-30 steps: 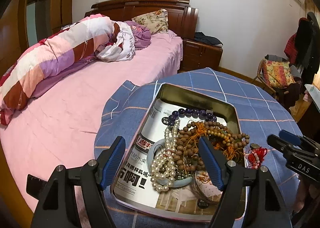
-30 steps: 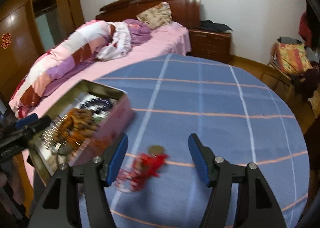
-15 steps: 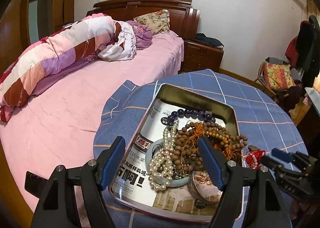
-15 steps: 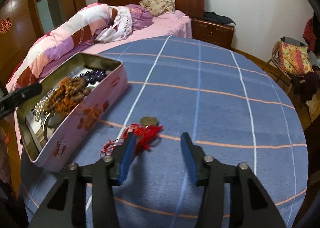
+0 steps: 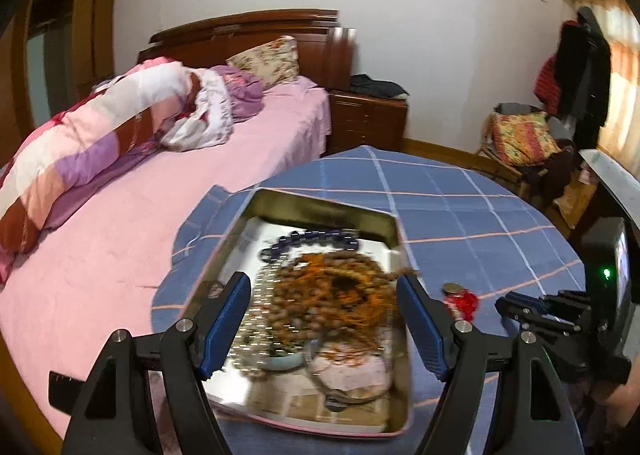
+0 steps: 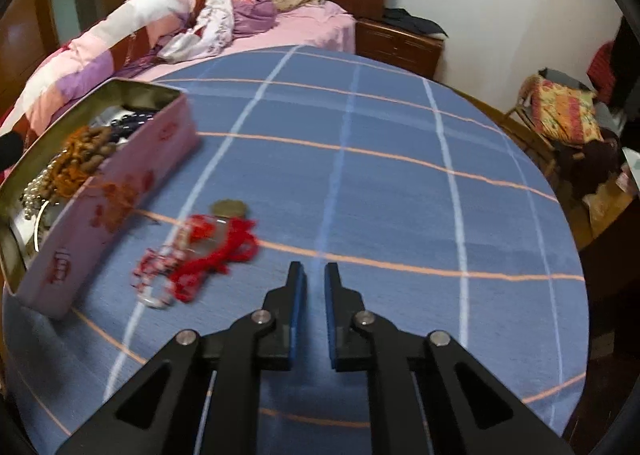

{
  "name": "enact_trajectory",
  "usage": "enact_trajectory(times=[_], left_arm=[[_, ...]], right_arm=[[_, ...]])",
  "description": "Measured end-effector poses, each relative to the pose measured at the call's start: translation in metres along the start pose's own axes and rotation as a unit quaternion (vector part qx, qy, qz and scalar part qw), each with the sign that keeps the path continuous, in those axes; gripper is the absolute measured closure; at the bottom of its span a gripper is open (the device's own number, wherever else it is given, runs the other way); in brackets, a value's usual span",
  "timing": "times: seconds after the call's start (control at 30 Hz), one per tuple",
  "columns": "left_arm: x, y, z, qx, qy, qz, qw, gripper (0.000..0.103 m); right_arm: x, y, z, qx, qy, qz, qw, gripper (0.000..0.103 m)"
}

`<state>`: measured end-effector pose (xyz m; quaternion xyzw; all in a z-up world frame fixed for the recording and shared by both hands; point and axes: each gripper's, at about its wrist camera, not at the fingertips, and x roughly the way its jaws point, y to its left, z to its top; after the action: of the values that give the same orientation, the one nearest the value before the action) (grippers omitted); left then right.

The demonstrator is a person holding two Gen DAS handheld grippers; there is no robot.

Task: Organize jewelry
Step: 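Move the right gripper to the red tassel charm beside the coin, then grasp the red tassel charm with the right gripper while the left gripper grasps the red-and-white bead bracelet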

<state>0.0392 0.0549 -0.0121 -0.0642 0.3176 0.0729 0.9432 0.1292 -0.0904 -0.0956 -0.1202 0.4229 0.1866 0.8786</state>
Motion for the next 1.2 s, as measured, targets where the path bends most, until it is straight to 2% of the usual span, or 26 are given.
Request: enact_trajectory(times=[0.03,0.07,0.13,0.17,0.23,0.43,0.53,0.6,0.77,0.87,1.03,1.1,1.13,1.17,1.2], left_arm=[[0.001,-0.002,0.000,0.003,0.000,-0.002,1.0000,0.028],[0.002,-0.004,0.000,0.004,0.002,-0.001,1.0000,0.028],[0.007,-0.006,-0.001,0.004,0.007,0.001,1.0000,0.028],[0.010,-0.007,-0.002,0.003,0.010,0.002,0.9999,0.028],[0.014,-0.007,-0.002,0.004,0.013,0.011,0.9998,0.028],[0.020,-0.007,0.000,0.000,0.018,0.018,0.9997,0.028],[0.016,-0.011,-0.001,0.005,0.014,0.010,0.9998,0.028],[0.014,-0.017,-0.002,0.012,0.013,0.005,0.9998,0.028],[0.013,-0.025,-0.002,0.020,0.014,-0.003,0.9997,0.028],[0.014,-0.026,-0.003,0.018,0.015,-0.002,0.9997,0.028],[0.017,-0.026,-0.003,0.018,0.019,0.000,0.9997,0.028],[0.018,-0.027,-0.002,0.019,0.019,0.000,0.9996,0.028],[0.018,-0.026,-0.002,0.019,0.018,0.000,0.9997,0.028],[0.018,-0.027,-0.002,0.019,0.018,-0.001,0.9997,0.028],[0.017,-0.027,-0.002,0.018,0.017,-0.002,0.9997,0.028]], right_arm=[[-0.001,-0.006,-0.001,0.010,0.003,-0.004,1.000,0.092],[-0.002,-0.009,-0.001,0.018,0.002,0.005,1.000,0.085],[-0.006,-0.009,0.001,0.034,-0.006,0.036,0.999,0.080],[-0.007,-0.005,0.002,0.034,-0.008,0.049,0.998,0.069],[-0.008,0.007,0.004,0.025,-0.015,0.061,0.998,0.063],[0.002,0.034,0.010,-0.003,-0.013,0.067,0.998,0.064],[0.000,0.034,0.010,-0.020,-0.008,0.045,0.999,0.065],[0.000,0.027,0.007,-0.020,0.001,0.013,1.000,0.067],[-0.001,-0.006,0.006,0.011,0.008,-0.027,1.000,0.067],[-0.005,-0.015,0.010,0.043,-0.002,0.004,0.999,0.066],[-0.009,0.013,0.021,0.026,-0.019,0.056,0.998,0.065],[-0.001,0.025,0.023,0.010,-0.015,0.058,0.998,0.065],[0.002,0.028,0.021,0.005,-0.008,0.059,0.998,0.067],[0.005,0.030,0.019,-0.002,0.000,0.057,0.998,0.085],[0.006,0.029,0.018,-0.003,0.001,0.053,0.999,0.090]])
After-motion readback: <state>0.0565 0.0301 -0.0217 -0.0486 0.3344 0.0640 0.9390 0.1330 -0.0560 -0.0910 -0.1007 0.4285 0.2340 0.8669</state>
